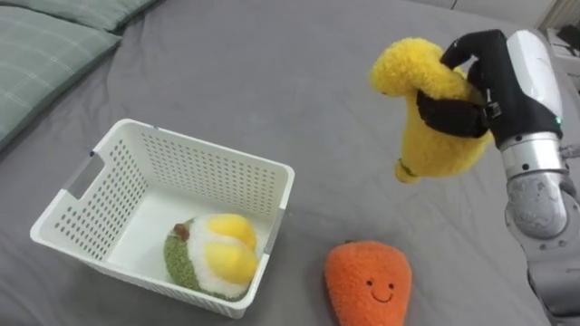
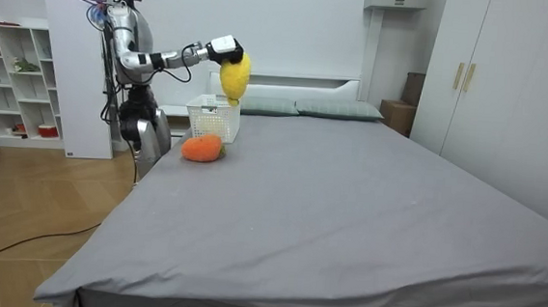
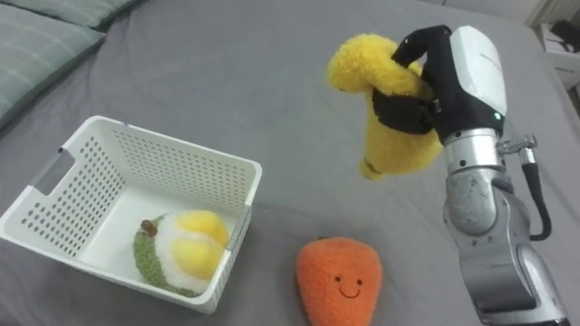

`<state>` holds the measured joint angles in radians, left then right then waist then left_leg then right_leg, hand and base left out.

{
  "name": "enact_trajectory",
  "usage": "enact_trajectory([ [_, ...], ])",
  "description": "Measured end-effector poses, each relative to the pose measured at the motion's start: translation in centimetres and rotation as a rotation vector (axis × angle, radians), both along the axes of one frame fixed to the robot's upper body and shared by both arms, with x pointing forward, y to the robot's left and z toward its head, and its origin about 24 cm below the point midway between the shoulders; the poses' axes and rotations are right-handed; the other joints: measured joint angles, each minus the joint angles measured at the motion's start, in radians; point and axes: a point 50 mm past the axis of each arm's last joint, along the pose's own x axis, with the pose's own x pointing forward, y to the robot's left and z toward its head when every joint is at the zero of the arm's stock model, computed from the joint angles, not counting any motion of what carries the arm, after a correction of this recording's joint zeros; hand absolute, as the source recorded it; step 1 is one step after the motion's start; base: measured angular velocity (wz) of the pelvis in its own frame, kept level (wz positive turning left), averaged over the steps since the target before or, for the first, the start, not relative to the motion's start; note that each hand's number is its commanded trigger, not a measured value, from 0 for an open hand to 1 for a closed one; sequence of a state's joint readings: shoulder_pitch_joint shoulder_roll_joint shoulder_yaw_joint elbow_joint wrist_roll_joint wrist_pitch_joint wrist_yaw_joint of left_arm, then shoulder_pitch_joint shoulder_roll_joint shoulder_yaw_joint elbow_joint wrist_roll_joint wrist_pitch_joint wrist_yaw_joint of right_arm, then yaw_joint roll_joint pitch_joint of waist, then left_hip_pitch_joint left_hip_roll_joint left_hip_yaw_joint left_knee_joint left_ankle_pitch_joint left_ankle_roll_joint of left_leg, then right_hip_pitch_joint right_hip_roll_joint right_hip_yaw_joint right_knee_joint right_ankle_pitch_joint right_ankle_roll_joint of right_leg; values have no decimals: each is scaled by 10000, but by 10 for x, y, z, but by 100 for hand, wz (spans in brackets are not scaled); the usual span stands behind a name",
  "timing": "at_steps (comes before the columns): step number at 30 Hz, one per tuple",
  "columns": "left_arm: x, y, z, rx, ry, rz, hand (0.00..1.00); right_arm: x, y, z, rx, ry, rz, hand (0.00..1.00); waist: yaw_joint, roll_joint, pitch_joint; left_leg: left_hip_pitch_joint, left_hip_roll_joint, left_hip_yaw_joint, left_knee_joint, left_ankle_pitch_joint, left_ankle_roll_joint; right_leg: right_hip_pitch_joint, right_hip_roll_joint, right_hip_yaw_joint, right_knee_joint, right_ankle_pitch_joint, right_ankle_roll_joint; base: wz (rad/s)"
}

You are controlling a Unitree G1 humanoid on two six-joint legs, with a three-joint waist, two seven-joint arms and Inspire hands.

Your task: Collect toys from the bed

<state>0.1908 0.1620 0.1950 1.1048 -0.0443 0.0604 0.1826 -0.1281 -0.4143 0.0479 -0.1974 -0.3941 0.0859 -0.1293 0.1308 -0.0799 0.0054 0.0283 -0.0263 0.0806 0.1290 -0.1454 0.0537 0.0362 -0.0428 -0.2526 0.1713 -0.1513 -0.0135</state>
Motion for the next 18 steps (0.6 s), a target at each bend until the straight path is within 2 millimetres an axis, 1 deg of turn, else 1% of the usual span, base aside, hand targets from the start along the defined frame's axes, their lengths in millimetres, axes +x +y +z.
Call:
enact_trajectory([
  [2, -3, -1, -1, -34, 155, -5, 0, -1, 6, 1, 354, 42, 295, 100, 92, -27, -35, -34, -3, -6, 0, 0, 0, 9, -15, -86, 5, 0, 1, 0],
  [5, -3, -2, -1, -120, 182, -150, 0, 0, 11, -2, 719, 260, 561, 100, 114, -62, -72, -53, -14, -14, 29, -13, 21, 29, -47, -143, 6, 4, 13, 4],
  [12, 3, -5, -2, -222, 108, -453, 0, 0, 27, -7, 1283, 585, 1155, 100, 212, -66, -80, -62, -31, -43, 59, -18, 32, 57, -53, -98, 8, 21, 39, 0],
  [15, 8, -5, -2, -213, 27, -515, 0, -1, 37, -12, 1280, 888, 1494, 100, 360, -47, -67, -6, -27, -45, 54, -20, 34, 102, -45, -73, -3, 22, 38, 0],
  [16, 11, -5, -1, -215, -50, -537, 0, -1, 39, -12, 1292, 967, 1550, 100, 448, -38, -60, -6, -27, -45, 54, -21, 34, 106, -45, -78, -5, 22, 38, 0],
  [18, 14, -5, -1, -211, -110, -542, 0, 0, 44, -10, 1209, 1031, 1759, 100, 510, -23, -50, -5, -29, -46, 51, -22, 36, 108, -49, -81, -5, 22, 38, 0],
])
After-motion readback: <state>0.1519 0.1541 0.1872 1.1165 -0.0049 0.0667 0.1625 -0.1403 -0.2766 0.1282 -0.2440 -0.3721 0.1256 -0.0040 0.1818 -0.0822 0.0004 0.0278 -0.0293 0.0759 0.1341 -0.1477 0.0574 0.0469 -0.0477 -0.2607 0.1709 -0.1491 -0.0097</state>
